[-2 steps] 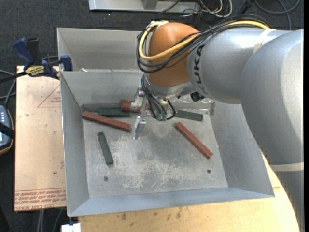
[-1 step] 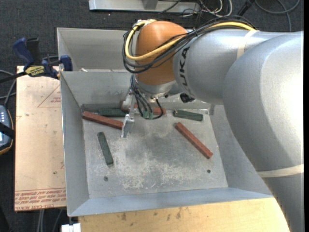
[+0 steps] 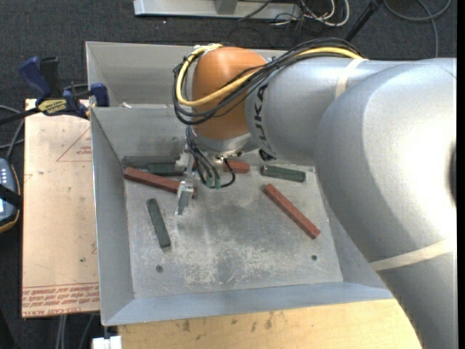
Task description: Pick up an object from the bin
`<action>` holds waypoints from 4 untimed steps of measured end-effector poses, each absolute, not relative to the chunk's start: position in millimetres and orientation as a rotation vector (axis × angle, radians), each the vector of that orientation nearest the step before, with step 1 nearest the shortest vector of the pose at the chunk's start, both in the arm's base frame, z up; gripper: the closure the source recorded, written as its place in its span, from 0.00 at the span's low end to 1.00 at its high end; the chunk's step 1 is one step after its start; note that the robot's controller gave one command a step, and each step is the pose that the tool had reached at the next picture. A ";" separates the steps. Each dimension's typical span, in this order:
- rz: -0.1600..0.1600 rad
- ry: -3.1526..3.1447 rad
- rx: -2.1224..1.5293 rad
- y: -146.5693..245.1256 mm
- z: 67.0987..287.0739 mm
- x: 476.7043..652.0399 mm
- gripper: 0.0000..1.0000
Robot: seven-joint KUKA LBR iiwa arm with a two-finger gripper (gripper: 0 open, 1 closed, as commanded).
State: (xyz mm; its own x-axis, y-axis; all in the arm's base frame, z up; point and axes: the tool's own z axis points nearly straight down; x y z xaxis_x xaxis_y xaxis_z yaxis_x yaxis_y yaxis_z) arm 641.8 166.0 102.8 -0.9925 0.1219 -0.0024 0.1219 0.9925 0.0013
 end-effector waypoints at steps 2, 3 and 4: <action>0.020 3.089 0.251 168.9 88.4 652.8 1.00; 0.020 3.089 0.252 168.9 88.4 652.7 1.00; 0.021 3.090 0.252 168.9 88.4 652.7 1.00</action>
Offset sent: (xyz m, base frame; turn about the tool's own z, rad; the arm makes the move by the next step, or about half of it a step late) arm -0.0056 -0.0123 -0.0328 0.0886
